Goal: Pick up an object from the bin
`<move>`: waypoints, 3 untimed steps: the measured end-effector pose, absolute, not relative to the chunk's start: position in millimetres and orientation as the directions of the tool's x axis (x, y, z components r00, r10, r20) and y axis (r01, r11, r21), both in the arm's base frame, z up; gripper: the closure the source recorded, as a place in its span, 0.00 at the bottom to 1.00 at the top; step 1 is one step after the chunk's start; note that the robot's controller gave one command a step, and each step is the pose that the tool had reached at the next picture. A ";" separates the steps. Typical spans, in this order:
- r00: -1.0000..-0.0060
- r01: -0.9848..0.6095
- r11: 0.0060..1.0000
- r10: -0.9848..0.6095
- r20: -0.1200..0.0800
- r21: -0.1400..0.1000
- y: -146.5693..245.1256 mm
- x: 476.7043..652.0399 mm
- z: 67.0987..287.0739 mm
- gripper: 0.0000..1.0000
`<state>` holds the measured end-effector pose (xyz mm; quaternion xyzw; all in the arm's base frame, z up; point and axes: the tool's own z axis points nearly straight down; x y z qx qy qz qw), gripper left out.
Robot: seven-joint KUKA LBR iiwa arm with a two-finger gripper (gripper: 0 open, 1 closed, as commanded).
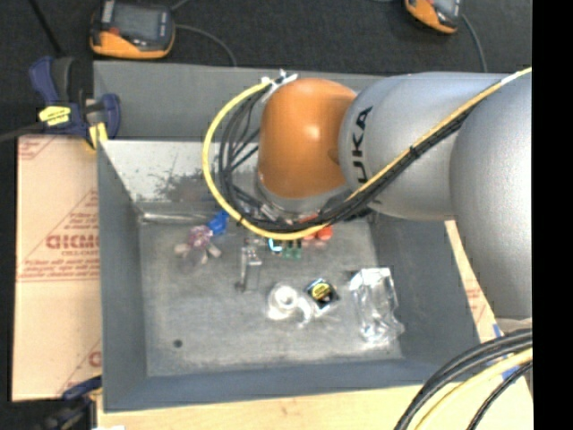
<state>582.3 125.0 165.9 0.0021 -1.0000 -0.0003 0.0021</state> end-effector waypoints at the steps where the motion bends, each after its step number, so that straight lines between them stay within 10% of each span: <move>1: -1.000 0.025 1.000 0.025 -0.006 0.000 105.7 645.0 147.0 0.00; 2: -1.000 0.008 1.000 0.008 -0.012 0.003 115.8 654.5 71.1 0.00; 3: -1.000 0.011 1.000 0.011 -0.020 0.005 116.2 657.5 78.9 1.00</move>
Offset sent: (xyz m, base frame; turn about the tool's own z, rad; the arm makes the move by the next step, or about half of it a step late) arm 0.0599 -0.0173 -0.0186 0.0268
